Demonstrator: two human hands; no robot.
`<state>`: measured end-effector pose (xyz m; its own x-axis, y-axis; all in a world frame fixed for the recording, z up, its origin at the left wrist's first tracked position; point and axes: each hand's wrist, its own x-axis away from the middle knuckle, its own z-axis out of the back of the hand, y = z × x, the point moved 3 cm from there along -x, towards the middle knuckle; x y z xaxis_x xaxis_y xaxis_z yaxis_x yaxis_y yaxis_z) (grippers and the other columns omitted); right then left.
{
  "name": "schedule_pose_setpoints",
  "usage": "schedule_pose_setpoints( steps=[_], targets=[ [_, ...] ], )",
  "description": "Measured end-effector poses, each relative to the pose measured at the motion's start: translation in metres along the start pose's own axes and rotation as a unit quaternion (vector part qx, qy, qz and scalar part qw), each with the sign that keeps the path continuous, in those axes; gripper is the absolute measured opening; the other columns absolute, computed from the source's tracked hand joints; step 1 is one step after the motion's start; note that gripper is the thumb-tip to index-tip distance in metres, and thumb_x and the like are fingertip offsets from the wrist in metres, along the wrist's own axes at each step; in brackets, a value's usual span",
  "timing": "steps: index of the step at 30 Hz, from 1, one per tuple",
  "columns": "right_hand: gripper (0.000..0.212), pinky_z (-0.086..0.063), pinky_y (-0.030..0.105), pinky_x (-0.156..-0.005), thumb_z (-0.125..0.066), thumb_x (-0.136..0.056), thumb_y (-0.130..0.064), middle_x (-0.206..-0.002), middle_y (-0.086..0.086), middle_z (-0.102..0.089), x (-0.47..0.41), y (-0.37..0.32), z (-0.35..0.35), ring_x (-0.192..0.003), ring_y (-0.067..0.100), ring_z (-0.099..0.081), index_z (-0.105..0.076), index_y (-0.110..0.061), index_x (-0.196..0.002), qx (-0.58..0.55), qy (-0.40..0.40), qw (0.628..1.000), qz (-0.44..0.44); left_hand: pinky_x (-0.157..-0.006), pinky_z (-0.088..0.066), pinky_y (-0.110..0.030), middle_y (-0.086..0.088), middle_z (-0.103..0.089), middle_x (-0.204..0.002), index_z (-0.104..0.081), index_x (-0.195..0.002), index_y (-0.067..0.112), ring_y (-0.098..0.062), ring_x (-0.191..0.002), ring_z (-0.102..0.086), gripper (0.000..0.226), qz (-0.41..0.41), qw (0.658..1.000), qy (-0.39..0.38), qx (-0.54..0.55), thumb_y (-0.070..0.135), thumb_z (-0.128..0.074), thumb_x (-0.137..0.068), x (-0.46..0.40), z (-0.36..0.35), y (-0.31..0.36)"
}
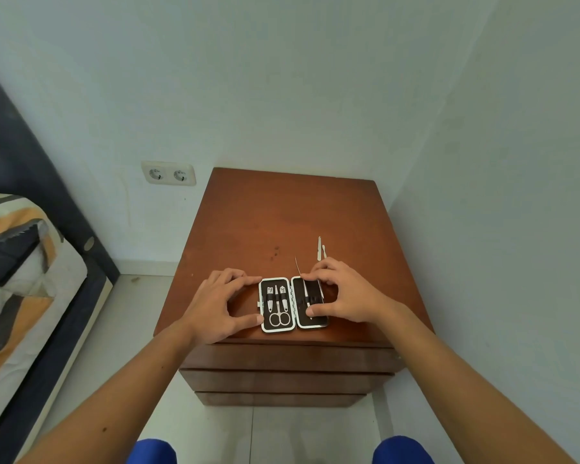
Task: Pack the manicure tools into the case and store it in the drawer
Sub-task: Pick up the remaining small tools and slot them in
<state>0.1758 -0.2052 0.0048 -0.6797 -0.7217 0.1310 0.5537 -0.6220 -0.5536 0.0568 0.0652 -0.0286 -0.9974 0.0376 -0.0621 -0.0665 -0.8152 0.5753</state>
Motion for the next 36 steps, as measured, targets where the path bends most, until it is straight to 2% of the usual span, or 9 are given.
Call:
schedule_pose_setpoints(
  steps=[5, 11, 15, 18, 20, 25, 28, 31, 36],
  targets=[
    [0.073, -0.032, 0.028, -0.117, -0.085, -0.077, -0.057, -0.140, -0.020, -0.045, 0.010, -0.001, -0.005, -0.137, 0.005, -0.039, -0.061, -0.032, -0.142, 0.007, 0.013, 1.000, 0.007, -0.101, -0.028, -0.030, 0.019, -0.046, -0.135, -0.051, -0.145, 0.043, -0.005, -0.127, -0.035, 0.087, 0.008, 1.000, 0.003, 0.008, 0.085, -0.059, -0.069, 0.001, 0.001, 0.003],
    [0.074, -0.032, 0.026, -0.117, -0.085, -0.079, -0.054, -0.142, -0.020, -0.046, 0.014, -0.002, -0.009, -0.138, 0.004, -0.040, -0.061, -0.031, -0.144, -0.008, 0.032, 0.999, 0.007, -0.103, -0.029, -0.030, 0.020, -0.048, -0.133, -0.052, -0.143, 0.043, -0.006, -0.126, -0.037, 0.085, 0.010, 1.000, 0.019, 0.011, 0.082, -0.061, -0.068, 0.002, 0.000, 0.004],
    [0.056, -0.051, 0.021, -0.101, -0.089, -0.080, -0.045, -0.131, -0.018, -0.059, 0.013, 0.001, -0.001, -0.115, 0.002, -0.060, -0.072, -0.030, -0.131, -0.100, 0.094, 0.991, -0.004, -0.102, -0.029, -0.029, 0.020, -0.048, -0.132, -0.053, -0.143, 0.044, -0.006, -0.126, -0.038, 0.083, 0.007, 1.000, 0.024, 0.008, 0.081, -0.062, -0.069, 0.001, 0.000, 0.004],
    [0.035, -0.057, 0.024, -0.089, -0.087, -0.084, -0.036, -0.110, -0.011, -0.070, 0.007, 0.009, 0.010, -0.097, 0.009, -0.067, -0.079, -0.028, -0.117, -0.128, 0.180, 0.975, -0.026, -0.101, -0.028, -0.029, 0.021, -0.047, -0.132, -0.052, -0.143, 0.044, -0.005, -0.125, -0.037, 0.083, 0.007, 1.000, 0.024, 0.006, 0.081, -0.062, -0.069, 0.001, 0.000, 0.004],
    [0.025, -0.057, 0.026, -0.082, -0.086, -0.086, -0.032, -0.098, -0.008, -0.074, -0.002, 0.011, 0.014, -0.088, 0.010, -0.068, -0.081, -0.026, -0.110, -0.130, 0.216, 0.966, -0.050, -0.101, -0.028, -0.028, 0.021, -0.047, -0.132, -0.052, -0.143, 0.044, -0.004, -0.125, -0.037, 0.083, 0.008, 1.000, 0.024, 0.005, 0.081, -0.062, -0.069, 0.001, 0.000, 0.005],
    [0.012, -0.048, 0.018, -0.074, -0.084, -0.088, -0.026, -0.085, -0.012, -0.074, -0.034, 0.015, 0.020, -0.076, 0.005, -0.065, -0.083, -0.025, -0.100, -0.109, 0.243, 0.960, -0.087, -0.104, -0.030, -0.029, 0.023, -0.047, -0.130, -0.052, -0.142, 0.045, -0.004, -0.124, -0.036, 0.081, 0.007, 1.000, 0.028, 0.010, 0.079, -0.064, -0.070, 0.002, 0.000, 0.005],
    [0.018, -0.043, 0.012, -0.070, -0.084, -0.088, -0.022, -0.087, -0.008, -0.072, -0.045, 0.028, 0.028, -0.075, -0.001, -0.061, -0.081, -0.021, -0.106, -0.102, 0.270, 0.950, -0.121, -0.104, -0.030, -0.029, 0.024, -0.047, -0.129, -0.053, -0.142, 0.045, -0.004, -0.123, -0.037, 0.078, 0.002, 0.999, 0.033, 0.008, 0.076, -0.066, -0.071, 0.002, -0.001, 0.004],
    [0.040, -0.038, 0.010, -0.069, -0.086, -0.086, -0.027, -0.098, 0.000, -0.066, -0.054, 0.041, 0.031, -0.078, 0.002, -0.054, -0.075, -0.021, -0.124, -0.086, 0.236, 0.959, -0.132, -0.103, -0.030, -0.028, 0.025, -0.046, -0.130, -0.052, -0.142, 0.046, -0.002, -0.123, -0.037, 0.078, 0.001, 0.999, 0.032, 0.005, 0.076, -0.066, -0.072, 0.000, -0.001, 0.004],
    [0.072, -0.039, 0.020, -0.074, -0.085, -0.084, -0.045, -0.102, -0.004, -0.051, -0.065, 0.050, 0.036, -0.090, 0.011, -0.053, -0.058, -0.027, -0.148, -0.046, 0.151, 0.980, -0.122, -0.103, -0.029, -0.027, 0.025, -0.045, -0.130, -0.051, -0.142, 0.045, -0.002, -0.123, -0.036, 0.076, -0.003, 0.999, 0.035, 0.000, 0.073, -0.068, -0.073, 0.001, -0.001, 0.005]
  ],
)
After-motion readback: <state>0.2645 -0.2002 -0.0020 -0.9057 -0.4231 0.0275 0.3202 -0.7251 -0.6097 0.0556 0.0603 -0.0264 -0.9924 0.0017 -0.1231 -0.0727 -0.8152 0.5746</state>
